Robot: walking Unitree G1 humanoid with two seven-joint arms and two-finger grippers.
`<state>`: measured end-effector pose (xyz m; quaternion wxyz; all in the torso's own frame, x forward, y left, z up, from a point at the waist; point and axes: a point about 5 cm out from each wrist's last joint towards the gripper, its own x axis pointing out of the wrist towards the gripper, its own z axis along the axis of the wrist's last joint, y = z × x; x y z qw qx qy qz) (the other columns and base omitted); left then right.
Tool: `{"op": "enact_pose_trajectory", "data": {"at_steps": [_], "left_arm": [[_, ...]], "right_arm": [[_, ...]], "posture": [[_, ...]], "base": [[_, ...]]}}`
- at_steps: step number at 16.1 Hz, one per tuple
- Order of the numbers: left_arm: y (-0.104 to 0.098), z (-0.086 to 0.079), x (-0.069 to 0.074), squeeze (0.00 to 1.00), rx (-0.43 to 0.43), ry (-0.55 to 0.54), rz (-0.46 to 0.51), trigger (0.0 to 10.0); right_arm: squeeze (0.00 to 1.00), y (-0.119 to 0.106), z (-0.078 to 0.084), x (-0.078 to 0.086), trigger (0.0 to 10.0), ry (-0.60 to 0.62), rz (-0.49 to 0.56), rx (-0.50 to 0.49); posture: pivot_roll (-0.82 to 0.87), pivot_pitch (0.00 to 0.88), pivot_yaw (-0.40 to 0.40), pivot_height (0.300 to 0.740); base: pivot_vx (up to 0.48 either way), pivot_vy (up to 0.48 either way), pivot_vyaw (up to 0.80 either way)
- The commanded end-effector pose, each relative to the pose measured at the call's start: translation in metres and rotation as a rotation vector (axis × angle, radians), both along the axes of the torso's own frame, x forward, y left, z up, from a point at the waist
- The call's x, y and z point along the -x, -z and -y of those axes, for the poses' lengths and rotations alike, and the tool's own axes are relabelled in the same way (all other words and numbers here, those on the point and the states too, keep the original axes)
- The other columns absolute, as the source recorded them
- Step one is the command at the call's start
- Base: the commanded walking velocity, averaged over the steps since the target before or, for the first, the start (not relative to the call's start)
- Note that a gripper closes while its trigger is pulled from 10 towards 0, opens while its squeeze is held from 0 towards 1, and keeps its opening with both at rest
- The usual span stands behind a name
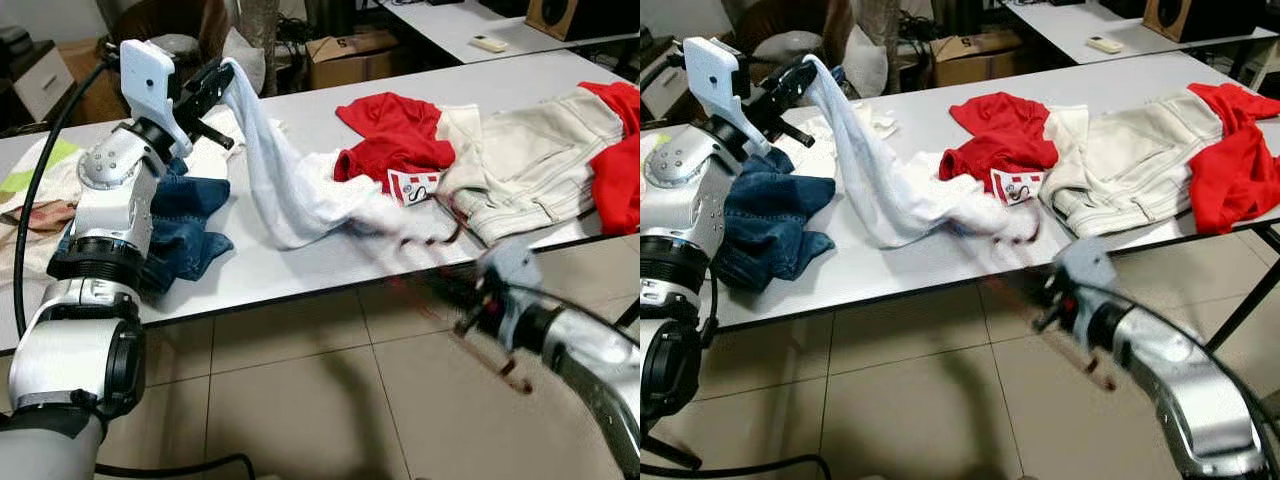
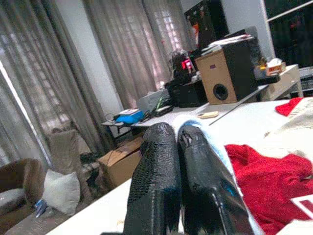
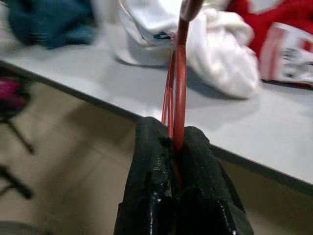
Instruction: Hang hanger
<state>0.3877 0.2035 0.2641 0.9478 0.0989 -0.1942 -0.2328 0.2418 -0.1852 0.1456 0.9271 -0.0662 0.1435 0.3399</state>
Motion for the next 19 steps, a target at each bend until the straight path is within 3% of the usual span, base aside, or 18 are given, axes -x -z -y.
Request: {"op": "enact_pose_trajectory", "data": {"at_steps": [1,2,3,4,5,6,7,10,14,17,19], "left_arm": [[-0.006,-0.002,0.001,0.0,0.027,0.013,0.024,0.0],[-0.009,-0.002,0.001,0.0,0.058,0.025,0.036,0.0],[-0.013,-0.002,0.001,0.0,0.092,0.035,0.046,0.0],[-0.013,-0.003,0.001,0.0,0.086,0.027,0.044,0.0],[-0.011,-0.004,0.0,0.0,0.078,0.02,0.037,0.0],[-0.009,-0.003,0.0,0.0,0.075,0.022,0.033,0.0],[-0.008,-0.002,0.001,0.0,0.072,0.024,0.032,0.0],[-0.007,-0.002,0.0,0.0,0.06,0.032,0.027,0.0],[-0.005,0.0,0.0,0.0,0.029,0.037,0.017,0.0],[0.0,0.005,0.001,0.0,-0.001,0.084,-0.001,0.0],[0.009,0.016,0.006,0.0,-0.082,0.205,-0.037,0.0]], "right_arm": [[0.0,-0.015,-0.003,-0.003,10.0,0.001,0.082,-0.04],[0.0,-0.026,0.002,-0.011,10.0,0.085,0.111,-0.162],[0.0,-0.047,0.01,-0.019,10.0,0.18,0.165,-0.431],[0.0,-0.047,0.02,-0.023,10.0,0.267,0.128,-0.515],[0.0,-0.031,0.015,-0.014,10.0,0.18,0.023,-0.377],[0.0,-0.01,0.004,0.006,10.0,0.023,-0.114,-0.239],[0.0,0.002,0.001,0.017,10.0,-0.032,-0.181,-0.182],[0.0,0.003,0.002,0.026,10.0,-0.034,-0.242,-0.202],[0.0,-0.015,0.014,0.037,10.0,-0.116,-0.156,-0.175],[0.0,-0.028,0.024,0.024,10.0,-0.021,-0.017,-0.191],[0.0,-0.037,0.021,0.016,10.0,0.015,0.054,-0.236]], "posture": [[-0.16,0.0,0.128,0.74],[-0.16,0.0,0.128,0.74],[-0.16,0.0,0.128,0.74],[-0.17,0.0,0.131,0.74],[-0.17,0.0,0.131,0.74],[-0.17,0.0,0.133,0.74],[-0.17,0.0,0.133,0.74],[-0.17,0.0,0.134,0.74],[-0.17,0.0,0.137,0.74],[-0.17,0.0,0.139,0.74],[-0.17,0.0,0.138,0.74]], "base": [[0.0,0.0,0.0],[0.0,0.0,0.0],[0.0,0.0,0.0],[0.0,0.0,0.0],[0.0,0.0,0.0],[0.0,0.0,0.0],[0.0,0.0,0.0],[0.0,0.0,0.0],[0.0,0.0,0.0],[0.0,0.0,0.0],[0.0,0.0,0.0]]}}
